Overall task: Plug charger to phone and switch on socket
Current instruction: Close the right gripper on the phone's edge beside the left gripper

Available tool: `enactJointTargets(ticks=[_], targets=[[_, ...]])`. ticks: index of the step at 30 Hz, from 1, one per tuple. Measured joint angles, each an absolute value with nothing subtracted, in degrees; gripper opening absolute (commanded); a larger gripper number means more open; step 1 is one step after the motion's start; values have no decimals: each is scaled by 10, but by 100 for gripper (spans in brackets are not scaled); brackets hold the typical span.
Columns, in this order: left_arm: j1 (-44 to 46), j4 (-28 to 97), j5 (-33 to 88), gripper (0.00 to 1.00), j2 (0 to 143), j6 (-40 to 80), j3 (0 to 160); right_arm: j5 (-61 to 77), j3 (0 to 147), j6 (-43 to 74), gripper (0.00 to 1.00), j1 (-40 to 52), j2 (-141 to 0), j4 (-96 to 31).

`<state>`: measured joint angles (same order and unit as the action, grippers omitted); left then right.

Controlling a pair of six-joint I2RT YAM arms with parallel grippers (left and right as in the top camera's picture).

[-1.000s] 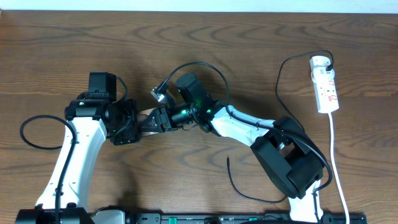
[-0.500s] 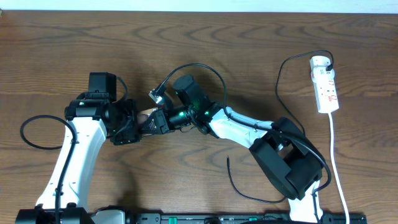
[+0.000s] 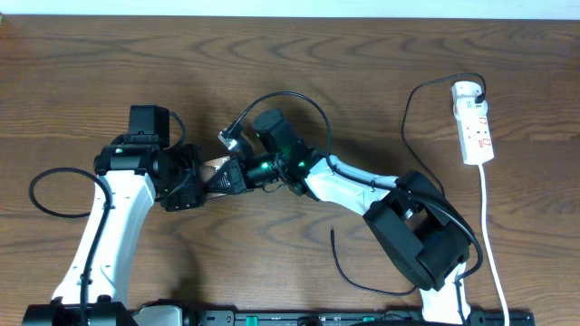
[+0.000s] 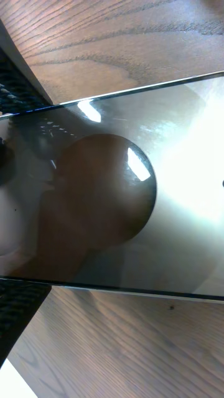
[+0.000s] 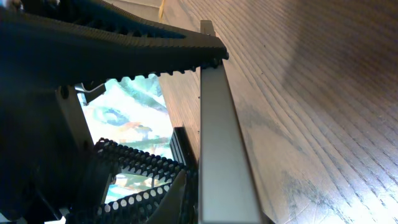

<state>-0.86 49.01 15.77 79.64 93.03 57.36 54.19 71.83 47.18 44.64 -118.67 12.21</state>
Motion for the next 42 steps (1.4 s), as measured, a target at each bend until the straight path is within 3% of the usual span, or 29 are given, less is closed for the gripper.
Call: enactJointTargets(ticks=[12, 14, 25, 26, 30, 32, 36, 42], targets=[[-9, 490, 158, 7, 796, 930, 574, 541, 718, 474, 8, 446, -1187, 121], [-9, 490, 157, 7, 796, 930, 574, 540, 718, 478, 1, 446, -1187, 119], [-9, 490, 158, 8, 796, 930, 574, 535, 718, 480, 1, 446, -1187, 117], [-9, 490, 158, 14, 796, 930, 574, 535, 718, 479, 1, 446, -1187, 117], [-9, 490, 158, 63, 796, 929, 574, 535, 718, 479, 1, 446, -1187, 117], [-9, 490, 158, 79, 796, 929, 574, 535, 718, 479, 1, 446, -1187, 117], [-9, 493, 158, 92, 796, 926, 574, 531, 718, 476, 1, 446, -1187, 118], [-8, 492, 160, 94, 796, 923, 577, 529, 718, 475, 1, 446, -1187, 118]])
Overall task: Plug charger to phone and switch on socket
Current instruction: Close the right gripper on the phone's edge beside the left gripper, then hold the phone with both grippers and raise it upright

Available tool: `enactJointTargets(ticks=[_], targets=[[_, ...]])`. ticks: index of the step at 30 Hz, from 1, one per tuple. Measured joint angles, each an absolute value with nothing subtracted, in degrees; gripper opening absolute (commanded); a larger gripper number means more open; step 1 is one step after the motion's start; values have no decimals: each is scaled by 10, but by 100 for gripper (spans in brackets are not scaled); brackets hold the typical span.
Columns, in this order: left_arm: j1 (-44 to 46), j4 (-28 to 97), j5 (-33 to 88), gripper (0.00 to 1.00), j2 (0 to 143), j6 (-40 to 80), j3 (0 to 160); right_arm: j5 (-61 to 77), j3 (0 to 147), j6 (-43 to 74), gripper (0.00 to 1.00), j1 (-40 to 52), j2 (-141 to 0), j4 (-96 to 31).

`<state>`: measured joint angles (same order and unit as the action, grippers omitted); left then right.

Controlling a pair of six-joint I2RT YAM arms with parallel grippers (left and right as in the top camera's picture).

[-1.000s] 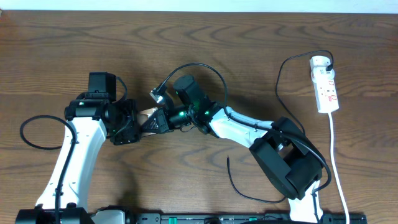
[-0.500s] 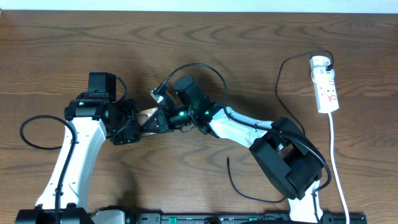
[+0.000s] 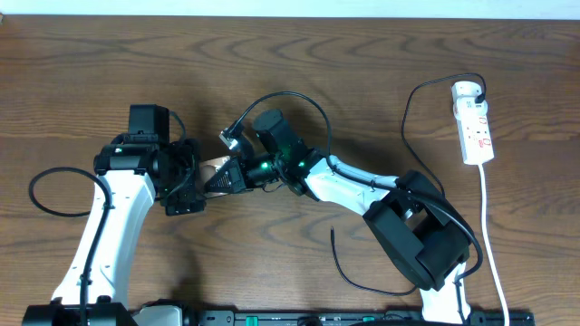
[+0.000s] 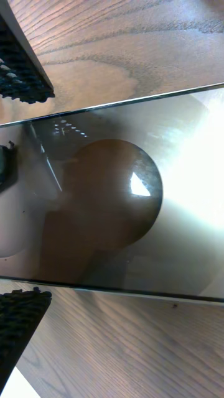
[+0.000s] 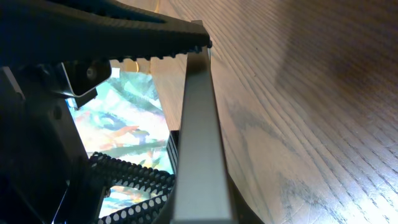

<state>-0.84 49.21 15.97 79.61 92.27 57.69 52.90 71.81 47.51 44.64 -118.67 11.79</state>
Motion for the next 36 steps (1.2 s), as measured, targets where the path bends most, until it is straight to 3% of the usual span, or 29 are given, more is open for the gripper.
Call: enactJointTargets(ticks=[13, 26, 36], targets=[[-8, 496, 162, 94, 796, 897, 577, 527, 718, 474, 1, 436, -1187, 109], [-8, 453, 197, 94, 745, 844, 577, 525, 718, 476, 1, 365, -1187, 86], [-8, 385, 203, 94, 659, 744, 578, 534, 716, 607, 1, 289, -1187, 152]])
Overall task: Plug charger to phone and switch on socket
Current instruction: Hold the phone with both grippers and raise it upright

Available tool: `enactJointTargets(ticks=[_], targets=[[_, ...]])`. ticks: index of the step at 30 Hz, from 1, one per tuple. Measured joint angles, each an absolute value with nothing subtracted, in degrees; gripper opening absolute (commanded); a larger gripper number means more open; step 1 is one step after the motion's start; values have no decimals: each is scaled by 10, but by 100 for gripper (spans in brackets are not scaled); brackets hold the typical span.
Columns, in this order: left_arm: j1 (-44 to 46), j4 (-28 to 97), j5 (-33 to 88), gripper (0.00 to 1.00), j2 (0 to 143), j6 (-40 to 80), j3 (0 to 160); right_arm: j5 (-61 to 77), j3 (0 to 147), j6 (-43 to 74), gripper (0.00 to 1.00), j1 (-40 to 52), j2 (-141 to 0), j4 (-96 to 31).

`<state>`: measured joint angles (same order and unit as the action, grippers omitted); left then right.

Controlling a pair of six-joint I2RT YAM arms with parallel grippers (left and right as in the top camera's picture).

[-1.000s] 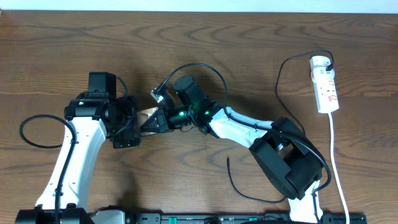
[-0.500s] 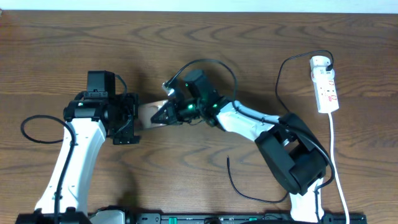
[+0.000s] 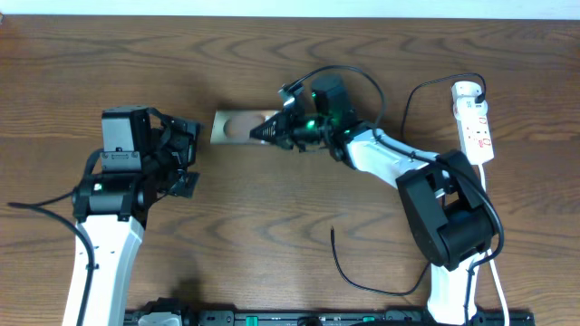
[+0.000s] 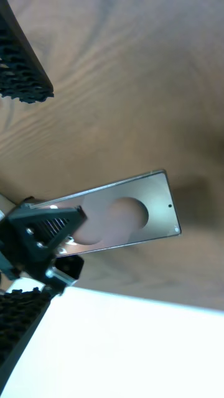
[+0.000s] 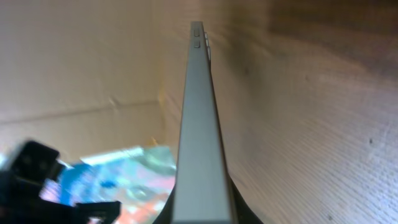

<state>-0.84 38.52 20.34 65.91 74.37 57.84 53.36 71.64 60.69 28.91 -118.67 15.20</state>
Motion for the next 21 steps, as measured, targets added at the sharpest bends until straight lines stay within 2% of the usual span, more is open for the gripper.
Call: enactJointTargets(ticks=[12, 16, 21], targets=[[-8, 300, 205, 94, 651, 674, 579, 559, 715, 997, 1, 286, -1187, 443], [-8, 255, 205, 94, 651, 672, 579, 565, 715, 1094, 1, 294, -1187, 473], [-9, 203, 205, 94, 650, 670, 579, 568, 715, 1147, 1, 307, -1187, 487]])
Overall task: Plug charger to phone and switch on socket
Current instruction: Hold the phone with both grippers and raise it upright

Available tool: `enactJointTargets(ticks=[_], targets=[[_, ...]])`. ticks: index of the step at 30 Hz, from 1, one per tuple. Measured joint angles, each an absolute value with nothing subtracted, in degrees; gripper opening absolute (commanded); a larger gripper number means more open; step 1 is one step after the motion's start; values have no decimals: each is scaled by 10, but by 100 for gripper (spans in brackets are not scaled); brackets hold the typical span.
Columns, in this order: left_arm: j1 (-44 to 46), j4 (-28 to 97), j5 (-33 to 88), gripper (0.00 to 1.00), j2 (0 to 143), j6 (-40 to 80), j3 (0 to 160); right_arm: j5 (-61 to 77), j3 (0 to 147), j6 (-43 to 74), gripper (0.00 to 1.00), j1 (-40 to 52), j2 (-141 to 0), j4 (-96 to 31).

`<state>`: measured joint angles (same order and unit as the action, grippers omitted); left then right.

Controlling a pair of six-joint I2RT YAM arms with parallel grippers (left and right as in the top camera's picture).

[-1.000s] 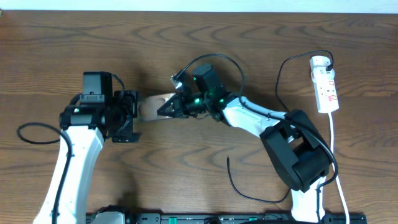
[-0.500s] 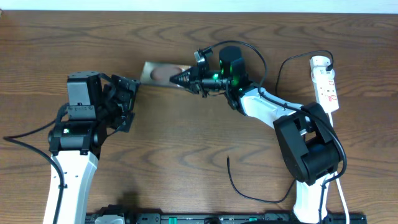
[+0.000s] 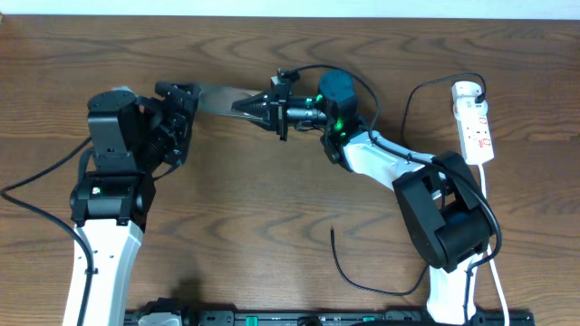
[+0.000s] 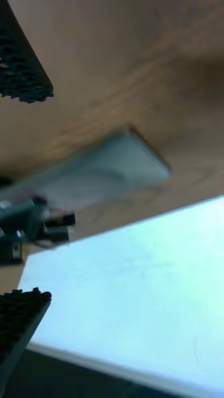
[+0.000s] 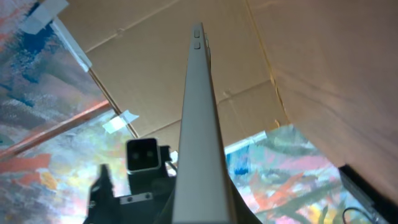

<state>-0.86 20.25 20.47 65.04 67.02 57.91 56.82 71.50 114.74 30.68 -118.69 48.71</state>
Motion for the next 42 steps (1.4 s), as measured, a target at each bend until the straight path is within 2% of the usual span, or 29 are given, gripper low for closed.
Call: enactJointTargets(ticks=[9, 18, 25, 30, 34, 42], targets=[[-9, 192, 197, 94, 651, 655, 579, 561, 715, 1170, 1, 320, -1187, 556], [-9, 192, 180, 93, 668, 650, 579, 555, 715, 1170, 1, 321, -1187, 566], [-9, 191, 170, 85, 698, 728, 579, 555, 715, 1170, 1, 328, -1187, 568], [-9, 185, 164, 85, 710, 776, 579, 555, 715, 1170, 1, 335, -1187, 568], [-9, 164, 164, 81, 710, 792, 579, 555, 715, 1170, 1, 335, -1187, 568], [-9, 158, 164, 81, 710, 797, 579, 555, 715, 1170, 1, 335, -1187, 579]])
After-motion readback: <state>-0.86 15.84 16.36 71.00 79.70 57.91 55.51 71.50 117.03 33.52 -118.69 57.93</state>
